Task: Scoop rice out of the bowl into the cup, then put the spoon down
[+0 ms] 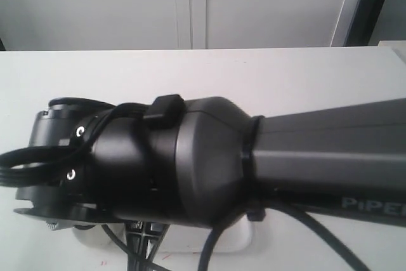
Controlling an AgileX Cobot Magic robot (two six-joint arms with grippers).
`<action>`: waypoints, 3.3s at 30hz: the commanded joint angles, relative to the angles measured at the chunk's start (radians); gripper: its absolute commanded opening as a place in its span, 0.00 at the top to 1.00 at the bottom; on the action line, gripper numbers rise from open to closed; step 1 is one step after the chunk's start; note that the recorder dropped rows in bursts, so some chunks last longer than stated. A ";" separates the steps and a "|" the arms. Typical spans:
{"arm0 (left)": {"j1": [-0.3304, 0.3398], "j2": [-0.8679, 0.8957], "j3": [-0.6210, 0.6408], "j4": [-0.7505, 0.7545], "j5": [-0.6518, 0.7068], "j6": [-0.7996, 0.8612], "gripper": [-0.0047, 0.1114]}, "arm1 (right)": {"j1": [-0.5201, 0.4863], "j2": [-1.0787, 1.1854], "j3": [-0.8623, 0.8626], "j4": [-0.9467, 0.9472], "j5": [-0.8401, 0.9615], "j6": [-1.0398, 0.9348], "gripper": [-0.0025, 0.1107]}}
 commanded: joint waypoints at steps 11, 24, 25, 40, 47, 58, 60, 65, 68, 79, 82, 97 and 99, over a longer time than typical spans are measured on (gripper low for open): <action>-0.007 0.001 -0.006 -0.009 -0.006 -0.001 0.84 | 0.002 0.064 -0.009 -0.119 0.002 -0.008 0.98; -0.007 0.001 -0.006 -0.009 -0.006 -0.001 0.84 | 0.002 0.064 -0.009 -0.179 0.002 -0.110 0.98; -0.007 0.001 -0.006 -0.009 -0.006 -0.001 0.84 | 0.002 0.064 -0.009 -0.187 0.002 -0.118 0.98; -0.007 0.001 -0.006 -0.009 -0.006 -0.001 0.84 | 0.002 0.064 -0.009 -0.268 0.002 -0.217 0.98; -0.007 0.001 -0.006 -0.009 -0.006 -0.001 0.84 | 0.002 0.064 -0.009 -0.290 0.002 -0.269 0.98; -0.007 0.001 -0.006 -0.009 -0.006 -0.001 0.84 | 0.002 0.064 -0.009 -0.375 0.002 -0.332 0.98; -0.007 0.001 -0.006 -0.009 -0.006 -0.001 0.84 | 0.002 0.064 -0.009 -0.395 0.002 -0.350 0.98; -0.007 0.001 -0.006 -0.009 -0.006 -0.001 0.84 | 0.002 0.064 -0.009 -0.431 0.002 -0.371 0.98; -0.007 0.001 -0.006 -0.009 -0.006 -0.001 0.84 | 0.003 0.064 -0.009 -0.449 0.002 -0.371 0.98; -0.007 0.001 -0.006 -0.009 -0.006 -0.001 0.84 | 0.037 0.064 -0.009 -0.469 0.002 -0.375 0.98; -0.007 0.001 -0.006 -0.009 -0.006 -0.001 0.84 | 0.041 0.067 -0.009 -0.469 0.002 -0.375 0.98; -0.007 0.001 -0.006 -0.009 -0.006 -0.001 0.84 | 0.062 0.066 -0.006 -0.555 0.002 -0.394 0.98; -0.007 0.001 -0.006 -0.009 -0.006 -0.001 0.84 | 0.069 0.066 -0.006 -0.573 0.002 -0.394 0.98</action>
